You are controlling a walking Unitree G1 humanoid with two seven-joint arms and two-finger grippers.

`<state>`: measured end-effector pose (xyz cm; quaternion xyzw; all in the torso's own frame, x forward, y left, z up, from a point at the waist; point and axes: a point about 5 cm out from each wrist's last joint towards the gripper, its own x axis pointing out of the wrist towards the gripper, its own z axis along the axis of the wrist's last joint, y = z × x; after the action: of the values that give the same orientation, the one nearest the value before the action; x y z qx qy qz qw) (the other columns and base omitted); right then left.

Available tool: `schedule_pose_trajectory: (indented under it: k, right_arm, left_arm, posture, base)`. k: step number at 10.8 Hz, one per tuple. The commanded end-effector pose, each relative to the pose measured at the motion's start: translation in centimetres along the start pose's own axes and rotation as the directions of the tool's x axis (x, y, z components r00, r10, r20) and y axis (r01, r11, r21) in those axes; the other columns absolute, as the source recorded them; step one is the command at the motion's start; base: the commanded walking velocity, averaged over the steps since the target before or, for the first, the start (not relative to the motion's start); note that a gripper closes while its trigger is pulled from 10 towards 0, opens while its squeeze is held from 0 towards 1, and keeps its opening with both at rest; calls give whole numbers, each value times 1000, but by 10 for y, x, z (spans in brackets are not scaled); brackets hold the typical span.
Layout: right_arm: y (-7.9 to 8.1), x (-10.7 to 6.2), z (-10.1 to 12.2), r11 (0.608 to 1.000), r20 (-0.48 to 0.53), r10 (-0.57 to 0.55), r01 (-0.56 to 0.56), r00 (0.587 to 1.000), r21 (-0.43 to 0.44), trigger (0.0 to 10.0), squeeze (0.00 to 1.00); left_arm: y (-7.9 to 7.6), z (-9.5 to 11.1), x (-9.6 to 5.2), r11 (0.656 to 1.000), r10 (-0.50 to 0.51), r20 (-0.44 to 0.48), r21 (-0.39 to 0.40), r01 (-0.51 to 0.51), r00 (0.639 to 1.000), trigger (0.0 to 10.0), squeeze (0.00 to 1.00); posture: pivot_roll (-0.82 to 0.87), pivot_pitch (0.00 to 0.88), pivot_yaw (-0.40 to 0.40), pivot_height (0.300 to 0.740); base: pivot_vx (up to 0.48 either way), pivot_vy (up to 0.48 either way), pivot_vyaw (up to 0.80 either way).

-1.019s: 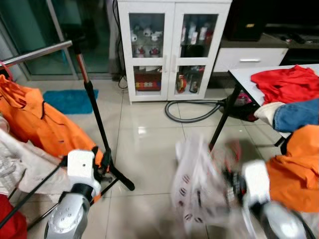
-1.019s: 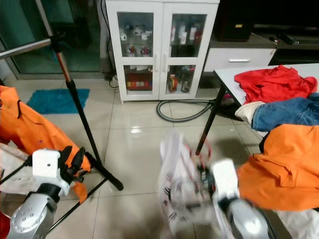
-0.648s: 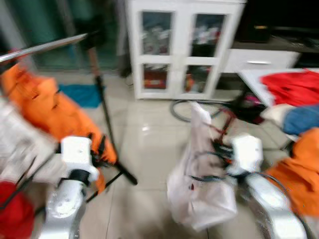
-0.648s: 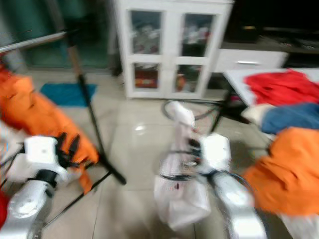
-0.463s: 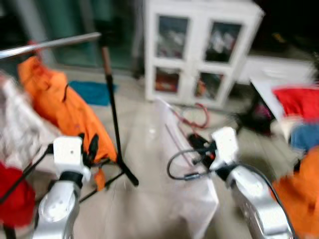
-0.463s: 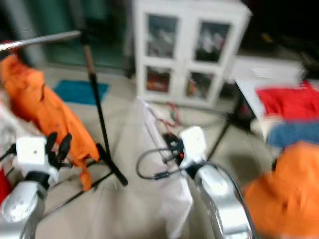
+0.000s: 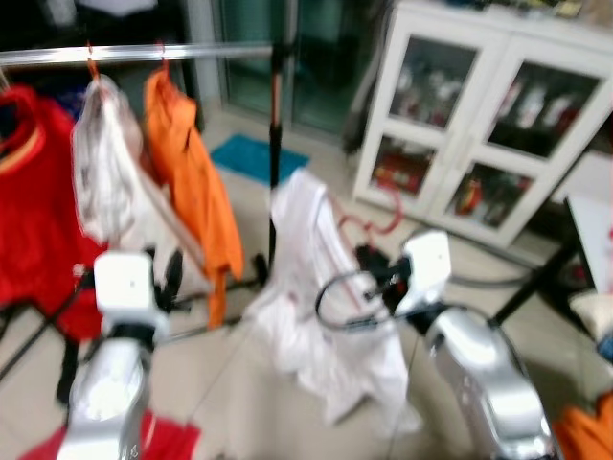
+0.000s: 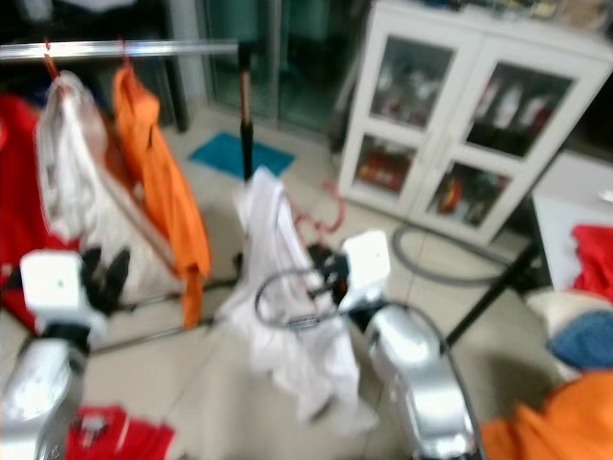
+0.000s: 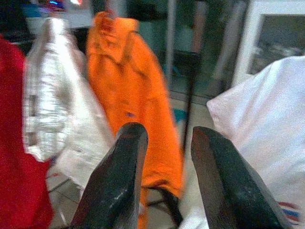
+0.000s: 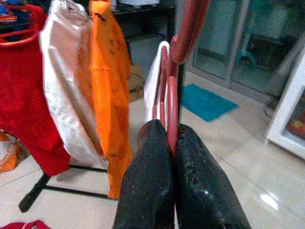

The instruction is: Hang hanger

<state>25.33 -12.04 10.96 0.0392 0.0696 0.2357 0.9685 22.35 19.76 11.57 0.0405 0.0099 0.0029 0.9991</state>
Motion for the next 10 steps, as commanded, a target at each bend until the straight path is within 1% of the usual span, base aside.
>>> schedule_pose_trajectory:
  k: [1, 4, 5, 6, 7, 8, 10]
  right_arm:
    - [-1, -3, 7, 1000, 27, -28, 28, 999, 1, 10000, 0]
    - [2, -5, 3, 995, 6, -98, 98, 995, 16, 10000, 0]
    - [0, -6, 2, 995, -3, -104, 104, 995, -9, 10000, 0]
    - [-2, -7, 2, 993, 2, -116, 116, 993, -12, 10000, 0]
    - [-2, -5, 5, 994, 10, -106, 106, 994, -34, 10000, 0]
    - [1, -1, 12, 996, 26, -81, 82, 996, -27, 10000, 0]
    - [5, 6, 18, 997, 38, -46, 48, 998, -56, 10000, 0]
  left_arm:
    - [2, 5, 2, 1000, -7, 21, 14, 7, 1000, 10000, 0]
    - [3, 8, 5, 999, -33, 25, 25, 33, 999, 10000, 0]
    - [1, 8, 7, 999, -45, 24, 27, 44, 999, 10000, 0]
    - [-1, 7, 8, 998, -54, 23, 26, 54, 998, 10000, 0]
    - [-1, 7, 8, 998, -57, 23, 22, 56, 998, 10000, 0]
    - [-1, 6, 7, 998, -56, 21, 19, 56, 998, 10000, 0]
    - [0, 7, 4, 999, -48, 25, 25, 47, 999, 10000, 0]
  posture:
    - [-71, 0, -22, 740]
    - [-79, 0, 15, 740]
    - [-78, 0, 20, 740]
    - [-76, 0, 22, 740]
    - [-74, 0, 24, 740]
    - [-69, 0, 21, 740]
    - [-58, 0, 4, 740]
  base:
    - [274, 0, 0]
    - [409, 0, 0]
    - [412, 0, 0]
    - [412, 0, 0]
    - [412, 0, 0]
    - [409, 0, 800]
    - [414, 0, 800]
